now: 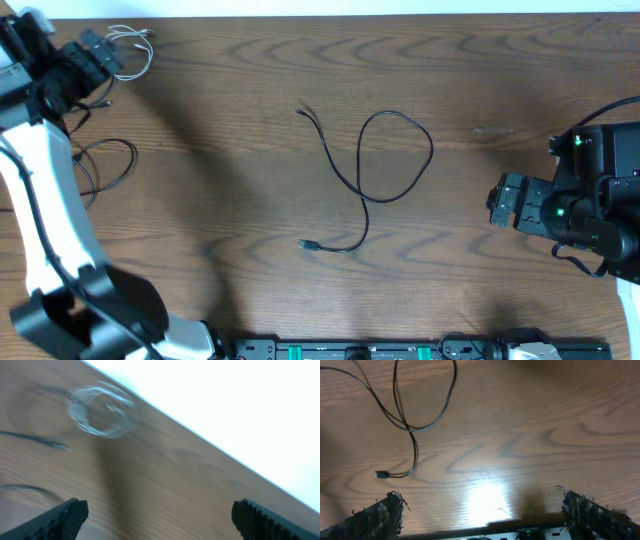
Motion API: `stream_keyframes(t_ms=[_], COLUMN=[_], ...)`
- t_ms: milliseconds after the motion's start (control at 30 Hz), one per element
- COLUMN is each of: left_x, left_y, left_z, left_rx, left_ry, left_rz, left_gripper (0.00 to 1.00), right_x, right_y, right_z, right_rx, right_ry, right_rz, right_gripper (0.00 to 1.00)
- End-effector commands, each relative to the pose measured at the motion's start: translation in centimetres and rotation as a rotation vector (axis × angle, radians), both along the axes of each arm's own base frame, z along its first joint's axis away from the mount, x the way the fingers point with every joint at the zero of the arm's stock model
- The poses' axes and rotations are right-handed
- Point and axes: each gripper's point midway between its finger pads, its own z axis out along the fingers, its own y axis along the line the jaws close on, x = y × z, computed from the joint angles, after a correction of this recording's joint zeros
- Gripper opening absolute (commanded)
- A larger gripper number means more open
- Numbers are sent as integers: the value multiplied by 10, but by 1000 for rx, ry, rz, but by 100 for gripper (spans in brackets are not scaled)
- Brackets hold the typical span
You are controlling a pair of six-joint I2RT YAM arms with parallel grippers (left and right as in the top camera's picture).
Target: Untangle cables
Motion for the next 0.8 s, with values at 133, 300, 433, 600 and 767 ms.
stream_keyframes(t_ms=[133,300,433,600,767], left_x=[-53,-109,-144,-172,-185], left_y=[-159,-259,-308,-343,-380], left_z=[-24,-68,-105,-152,-171], left_rx=[-402,-354,-244,-50,122], left_ry=[281,493,631,768,720], left_rz=[-367,-681,-790,-714,-756], left_gripper=[97,97,97,97,97], right_x=[0,0,0,0,0], right_y=[-2,-2,-2,-2,-2], right_z=[1,1,1,1,1], right_rx=[-1,-1,-1,-1,-1], right_ry=[-2,-2,-2,-2,-3], right_rz=[-14,-14,-14,-14,-14], right_gripper=[99,99,99,99,99])
